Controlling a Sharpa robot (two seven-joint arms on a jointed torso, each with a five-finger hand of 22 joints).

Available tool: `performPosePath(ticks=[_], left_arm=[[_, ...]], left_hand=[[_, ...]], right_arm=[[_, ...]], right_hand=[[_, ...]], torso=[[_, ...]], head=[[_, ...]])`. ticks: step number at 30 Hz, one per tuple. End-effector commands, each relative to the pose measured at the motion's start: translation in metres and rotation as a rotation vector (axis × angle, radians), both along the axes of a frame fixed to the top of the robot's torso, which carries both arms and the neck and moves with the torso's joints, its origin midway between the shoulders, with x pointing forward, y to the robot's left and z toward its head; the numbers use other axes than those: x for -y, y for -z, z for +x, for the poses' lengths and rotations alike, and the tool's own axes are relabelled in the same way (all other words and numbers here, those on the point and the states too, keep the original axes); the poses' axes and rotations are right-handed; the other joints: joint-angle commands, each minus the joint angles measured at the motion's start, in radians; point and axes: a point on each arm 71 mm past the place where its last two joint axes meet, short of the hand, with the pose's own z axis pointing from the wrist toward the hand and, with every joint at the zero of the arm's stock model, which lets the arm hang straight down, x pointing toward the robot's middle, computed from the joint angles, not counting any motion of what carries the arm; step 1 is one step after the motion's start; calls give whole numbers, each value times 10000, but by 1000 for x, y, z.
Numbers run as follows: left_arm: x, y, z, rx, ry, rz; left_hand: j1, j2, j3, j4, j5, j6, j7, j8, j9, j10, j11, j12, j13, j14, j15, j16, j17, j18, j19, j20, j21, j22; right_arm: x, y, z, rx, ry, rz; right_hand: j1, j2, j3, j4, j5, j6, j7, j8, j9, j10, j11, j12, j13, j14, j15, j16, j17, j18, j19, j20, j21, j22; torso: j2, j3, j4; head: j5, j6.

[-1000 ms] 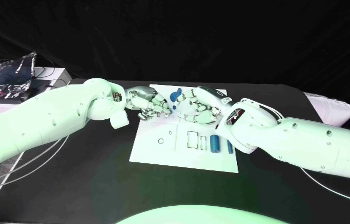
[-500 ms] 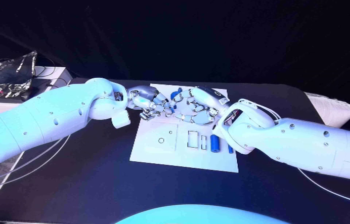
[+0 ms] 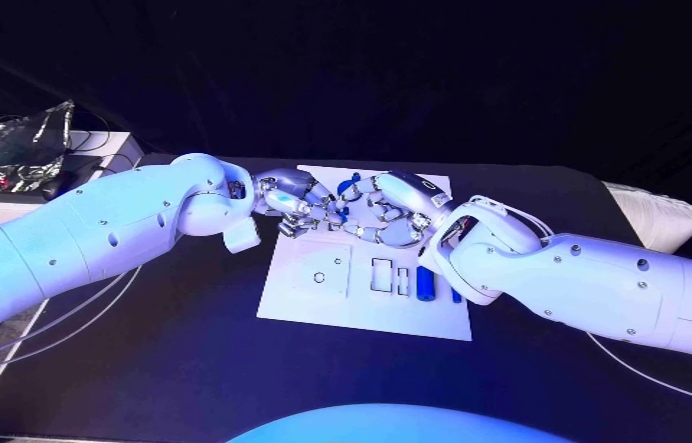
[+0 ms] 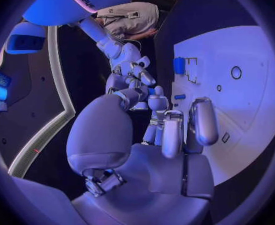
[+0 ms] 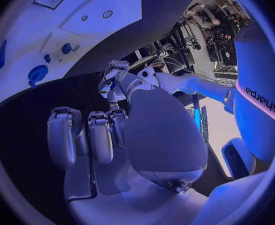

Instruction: Assemble the parts on the task board

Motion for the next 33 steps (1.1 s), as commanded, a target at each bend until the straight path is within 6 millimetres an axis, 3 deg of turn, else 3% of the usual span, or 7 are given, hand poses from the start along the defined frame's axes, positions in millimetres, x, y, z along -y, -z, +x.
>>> performPosePath(ticks=[1,17,33], left_arm=[[2,-2,0,21,9,-281],[1,-2,3,103,-219,-308],[-1,-1,6,146,-411,-290]], left_hand=[[402,378,299,-354,34,-16,-79,61,1192,-65,6,-27,10,851,79,-19,2086,57,-26,46,-15,11],[443,381,255,-349,46,-12,-81,46,1203,-63,4,-34,10,853,77,-17,2093,57,-24,46,-15,12],[457,386,241,-344,50,-10,-81,41,1207,-59,4,-32,20,851,77,-18,2089,55,-16,46,-9,22]], right_arm=[[-1,1,-1,-55,-178,-83],[2,1,-2,-44,-209,-93],[5,3,-2,-147,-217,-221]], right_hand=[[73,14,64,0,-63,58,-14,-43,-10,58,20,31,1336,824,-78,1,1719,89,533,-73,-37,1855],[-49,14,269,-31,-73,544,-52,1,13,117,-8,100,1397,827,-97,3,1734,83,546,-83,-8,1882],[-70,24,322,-46,-70,643,-75,8,16,137,-26,120,1415,829,-117,6,1742,80,552,-95,4,1891]], torso=[[0,1,0],[16,4,-6],[5,5,-4]], head=[[-4,-11],[39,-58],[31,-89]])
